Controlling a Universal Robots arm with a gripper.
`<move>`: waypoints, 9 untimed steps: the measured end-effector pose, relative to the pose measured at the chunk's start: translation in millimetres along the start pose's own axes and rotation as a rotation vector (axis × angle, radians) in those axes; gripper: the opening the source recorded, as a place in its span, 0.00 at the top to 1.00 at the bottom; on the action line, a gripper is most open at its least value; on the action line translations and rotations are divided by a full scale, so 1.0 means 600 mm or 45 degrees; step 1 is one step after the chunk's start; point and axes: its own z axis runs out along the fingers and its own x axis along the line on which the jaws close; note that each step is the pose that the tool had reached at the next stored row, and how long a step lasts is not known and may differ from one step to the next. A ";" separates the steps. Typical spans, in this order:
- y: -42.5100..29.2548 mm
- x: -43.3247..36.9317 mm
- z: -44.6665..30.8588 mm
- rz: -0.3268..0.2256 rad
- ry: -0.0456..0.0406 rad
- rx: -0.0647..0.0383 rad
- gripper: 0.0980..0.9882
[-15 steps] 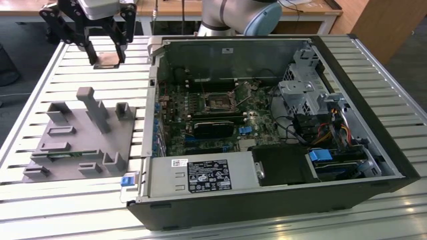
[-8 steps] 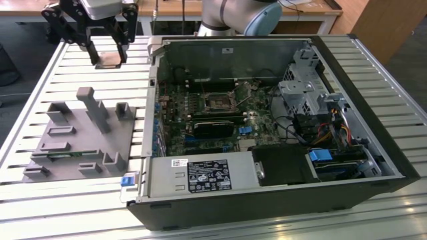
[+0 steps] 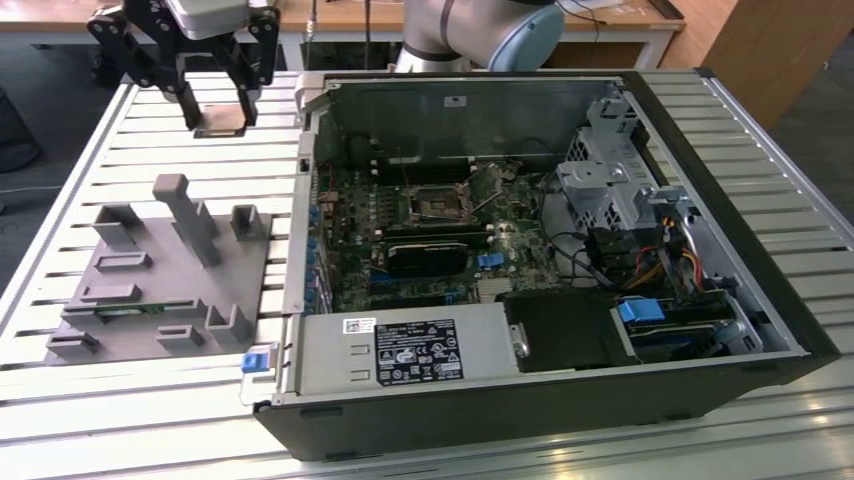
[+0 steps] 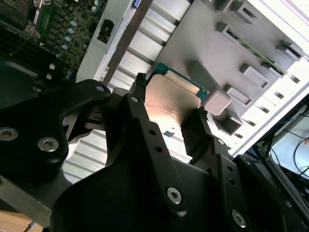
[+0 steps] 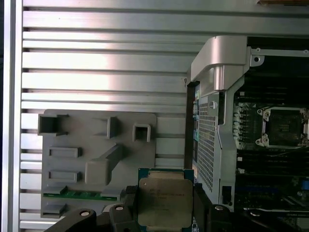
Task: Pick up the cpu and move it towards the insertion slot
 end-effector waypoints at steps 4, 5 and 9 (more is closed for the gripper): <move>0.000 -0.003 0.000 0.000 0.000 0.000 0.50; 0.000 -0.004 0.000 0.000 0.000 0.000 0.50; 0.000 -0.008 0.000 0.000 0.000 0.000 0.50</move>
